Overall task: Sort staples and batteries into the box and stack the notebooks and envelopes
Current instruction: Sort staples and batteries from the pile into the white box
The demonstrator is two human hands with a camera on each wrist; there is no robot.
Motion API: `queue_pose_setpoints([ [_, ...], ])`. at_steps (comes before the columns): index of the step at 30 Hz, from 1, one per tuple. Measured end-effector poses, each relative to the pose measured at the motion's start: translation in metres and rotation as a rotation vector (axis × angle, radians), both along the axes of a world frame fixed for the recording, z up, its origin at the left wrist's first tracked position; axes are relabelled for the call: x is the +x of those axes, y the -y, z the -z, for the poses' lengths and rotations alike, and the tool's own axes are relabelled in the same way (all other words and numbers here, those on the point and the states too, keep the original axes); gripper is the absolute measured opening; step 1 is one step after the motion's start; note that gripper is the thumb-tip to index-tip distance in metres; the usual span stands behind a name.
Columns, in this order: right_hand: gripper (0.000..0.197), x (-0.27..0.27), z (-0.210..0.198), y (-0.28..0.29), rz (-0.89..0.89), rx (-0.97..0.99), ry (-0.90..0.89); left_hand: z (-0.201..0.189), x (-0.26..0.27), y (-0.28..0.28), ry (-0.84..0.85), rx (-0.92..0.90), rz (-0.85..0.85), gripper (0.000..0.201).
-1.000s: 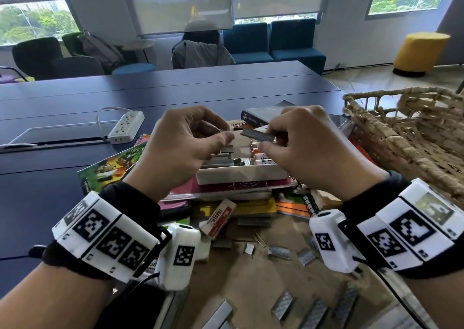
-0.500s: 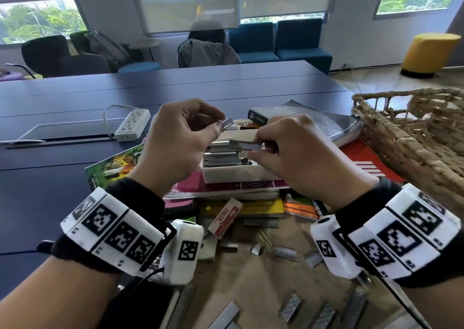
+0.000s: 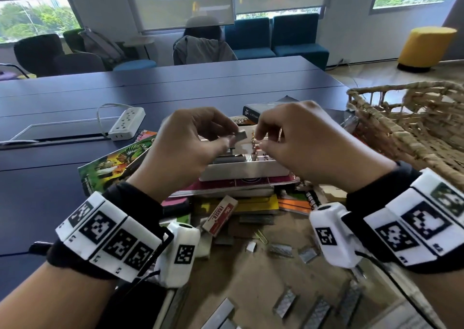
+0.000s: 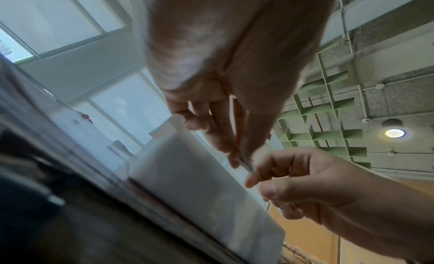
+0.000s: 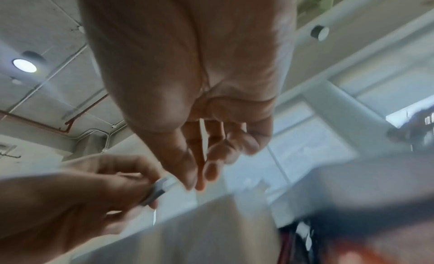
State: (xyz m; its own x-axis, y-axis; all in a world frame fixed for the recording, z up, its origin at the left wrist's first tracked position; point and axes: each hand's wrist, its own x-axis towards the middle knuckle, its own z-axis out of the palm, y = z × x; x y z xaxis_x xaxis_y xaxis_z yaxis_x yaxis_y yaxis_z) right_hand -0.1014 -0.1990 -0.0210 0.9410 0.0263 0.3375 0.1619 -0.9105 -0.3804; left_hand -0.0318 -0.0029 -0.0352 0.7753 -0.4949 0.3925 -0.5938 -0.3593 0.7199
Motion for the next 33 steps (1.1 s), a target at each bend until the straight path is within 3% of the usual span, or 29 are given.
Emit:
queue_pose_setpoints([
  [3,0.014,-0.005,-0.009,0.010,0.007,-0.043,-0.048,-0.001,-0.010,0.005,0.026,0.095,0.116,0.008],
  [7,0.016,-0.008,-0.012,0.018,0.024,-0.052,-0.069,0.001,-0.009,0.007,0.155,0.146,0.005,0.009],
  [10,0.016,-0.009,-0.011,0.018,0.010,-0.060,-0.073,0.001,-0.008,0.004,0.162,0.174,-0.003,0.006],
  [15,0.015,-0.014,-0.015,0.017,-0.094,-0.091,-0.113,-0.003,-0.012,0.003,0.160,0.210,-0.003,0.003],
  [18,0.012,-0.022,-0.018,0.008,-0.214,-0.131,-0.264,-0.010,-0.021,0.004,0.135,0.283,0.136,0.007],
  [21,0.023,-0.028,-0.011,-0.003,-0.313,-0.229,-0.433,-0.013,-0.031,0.007,0.075,0.414,0.287,0.008],
  [25,0.040,-0.037,-0.002,-0.014,-0.290,-0.373,-0.572,-0.007,-0.040,0.012,0.064,0.717,0.402,0.016],
  [28,0.033,-0.039,0.005,-0.019,-0.266,-0.400,-0.659,-0.006,-0.046,0.014,0.062,0.890,0.395,0.016],
  [30,0.038,-0.038,0.008,-0.021,-0.277,-0.425,-0.737,-0.006,-0.049,0.015,0.109,0.972,0.360,0.021],
  [33,0.039,-0.037,0.013,-0.025,-0.278,-0.502,-0.725,-0.007,-0.052,0.019,0.132,1.062,0.338,0.025],
])
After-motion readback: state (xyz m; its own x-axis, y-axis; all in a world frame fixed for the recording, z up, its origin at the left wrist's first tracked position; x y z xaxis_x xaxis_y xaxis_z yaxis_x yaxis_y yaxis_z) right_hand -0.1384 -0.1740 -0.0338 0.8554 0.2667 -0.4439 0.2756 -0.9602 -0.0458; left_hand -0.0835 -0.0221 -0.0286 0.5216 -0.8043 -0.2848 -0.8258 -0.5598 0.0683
